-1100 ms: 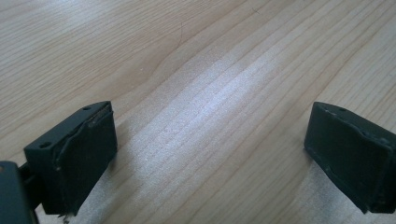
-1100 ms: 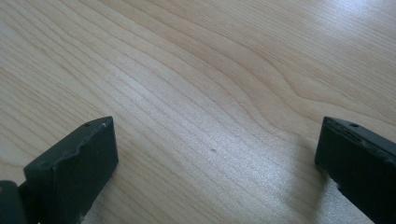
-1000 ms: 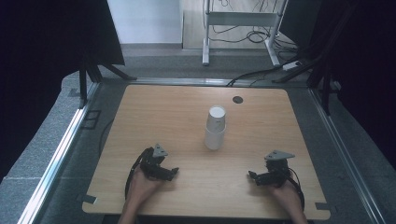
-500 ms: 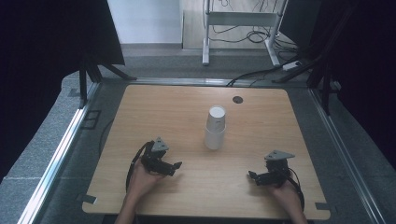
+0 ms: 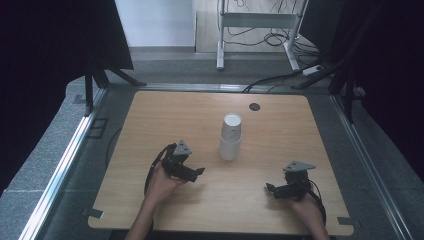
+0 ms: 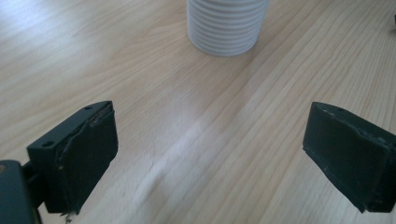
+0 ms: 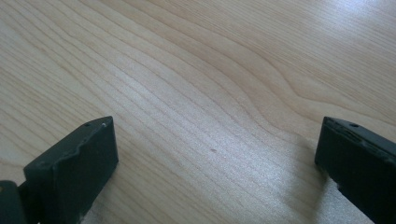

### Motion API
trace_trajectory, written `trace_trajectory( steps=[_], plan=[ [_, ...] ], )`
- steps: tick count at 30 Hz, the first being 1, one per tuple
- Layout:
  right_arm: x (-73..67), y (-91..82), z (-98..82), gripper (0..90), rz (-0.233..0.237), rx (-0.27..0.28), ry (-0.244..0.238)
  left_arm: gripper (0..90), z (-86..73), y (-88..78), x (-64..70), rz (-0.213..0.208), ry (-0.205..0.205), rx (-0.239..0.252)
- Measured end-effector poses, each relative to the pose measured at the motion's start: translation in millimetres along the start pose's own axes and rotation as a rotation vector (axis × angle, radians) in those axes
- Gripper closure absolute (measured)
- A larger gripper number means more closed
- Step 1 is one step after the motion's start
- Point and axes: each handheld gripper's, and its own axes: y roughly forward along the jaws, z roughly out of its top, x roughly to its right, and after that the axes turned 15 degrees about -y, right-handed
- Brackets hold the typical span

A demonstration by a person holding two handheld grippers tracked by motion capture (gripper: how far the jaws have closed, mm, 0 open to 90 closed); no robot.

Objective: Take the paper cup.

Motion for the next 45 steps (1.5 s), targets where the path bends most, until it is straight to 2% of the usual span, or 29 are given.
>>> trace_trajectory(
  steps=[28,35,45],
  plan=[
    [0.2,-0.1,0.0,0.0,0.003,0.000,-0.004,3.1,62.3,38.4,13.1,-0.070,0.080,0.025],
    [1.2,0.0,-0.4,0.0,0.011,0.005,-0.010,3.1,71.6,46.4,18.4,-0.076,0.104,0.024],
    [4.7,-1.7,4.9,1.0,0.040,0.005,-0.015,3.7,78.2,51.7,21.2,-0.085,0.113,0.030]
  ],
)
